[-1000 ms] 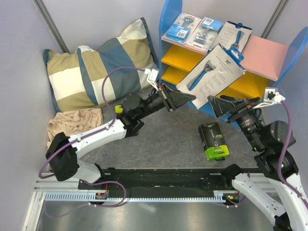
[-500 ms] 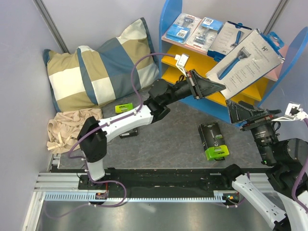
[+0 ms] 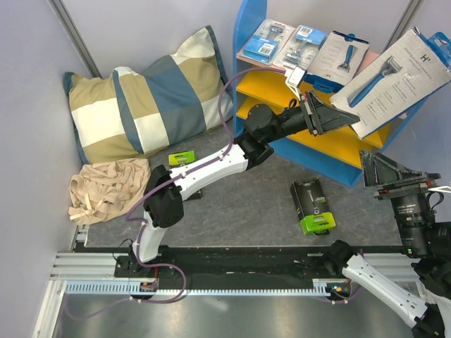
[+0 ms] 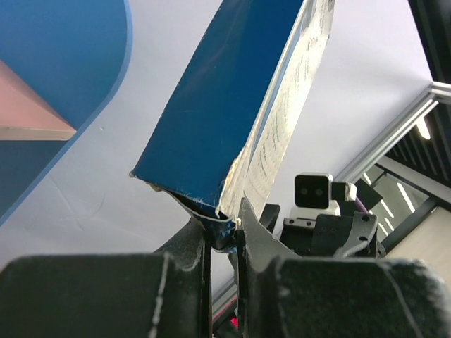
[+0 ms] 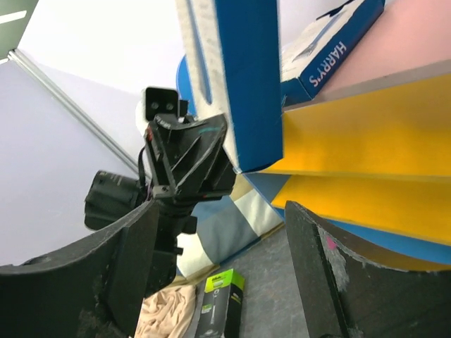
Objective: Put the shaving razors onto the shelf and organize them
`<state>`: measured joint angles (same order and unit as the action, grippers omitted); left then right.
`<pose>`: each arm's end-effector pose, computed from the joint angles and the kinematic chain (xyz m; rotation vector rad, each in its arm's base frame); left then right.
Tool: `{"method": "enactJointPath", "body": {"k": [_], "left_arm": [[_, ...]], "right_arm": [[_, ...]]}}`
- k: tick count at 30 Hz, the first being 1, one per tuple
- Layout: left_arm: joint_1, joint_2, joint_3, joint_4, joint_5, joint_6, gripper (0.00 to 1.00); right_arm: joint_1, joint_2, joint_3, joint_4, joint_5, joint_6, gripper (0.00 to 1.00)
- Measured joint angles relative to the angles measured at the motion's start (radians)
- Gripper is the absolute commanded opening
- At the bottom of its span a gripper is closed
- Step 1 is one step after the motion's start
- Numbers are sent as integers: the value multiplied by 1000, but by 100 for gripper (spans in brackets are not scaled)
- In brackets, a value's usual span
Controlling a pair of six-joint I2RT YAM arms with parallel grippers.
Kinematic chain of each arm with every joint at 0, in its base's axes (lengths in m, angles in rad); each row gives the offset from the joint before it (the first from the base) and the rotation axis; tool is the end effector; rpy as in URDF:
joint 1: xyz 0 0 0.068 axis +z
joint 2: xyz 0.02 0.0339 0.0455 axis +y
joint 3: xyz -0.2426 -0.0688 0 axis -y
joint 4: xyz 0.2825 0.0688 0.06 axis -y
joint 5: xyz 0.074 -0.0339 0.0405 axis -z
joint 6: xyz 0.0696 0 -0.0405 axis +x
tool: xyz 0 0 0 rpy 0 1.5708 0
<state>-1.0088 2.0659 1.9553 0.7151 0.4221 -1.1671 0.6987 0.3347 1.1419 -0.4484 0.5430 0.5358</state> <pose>0.2614 -0.4686 0.4336 0.3925 1.2313 -2.1388 0.0752 0.0162 0.4857 0.3849 1.2418 0.7337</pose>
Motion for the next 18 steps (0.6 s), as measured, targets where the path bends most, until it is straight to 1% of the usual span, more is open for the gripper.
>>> {"method": "enactJointPath", "body": {"k": [1, 2, 5, 8, 10, 15, 18], "left_arm": [[-1, 16, 26, -19, -1, -4, 2], [-2, 31, 51, -38, -1, -9, 2], [-3, 73, 125, -98, -6, -20, 2], [-6, 103, 176, -159, -32, -30, 2], [-9, 117, 196, -190, -51, -35, 2], [-21, 145, 219, -275, -113, -42, 2], [-23, 154, 241, -349, -145, -40, 2]], "right_arm": [[39, 0, 0, 0, 29, -9, 77], [64, 0, 0, 0, 48, -18, 73], [125, 0, 8, -1, 112, -51, 69], [177, 10, 49, -6, 153, -90, 66], [212, 40, 106, -8, 172, -116, 65], [244, 187, 272, -22, 161, -173, 66], [246, 330, 394, -65, 131, -210, 66]]}}
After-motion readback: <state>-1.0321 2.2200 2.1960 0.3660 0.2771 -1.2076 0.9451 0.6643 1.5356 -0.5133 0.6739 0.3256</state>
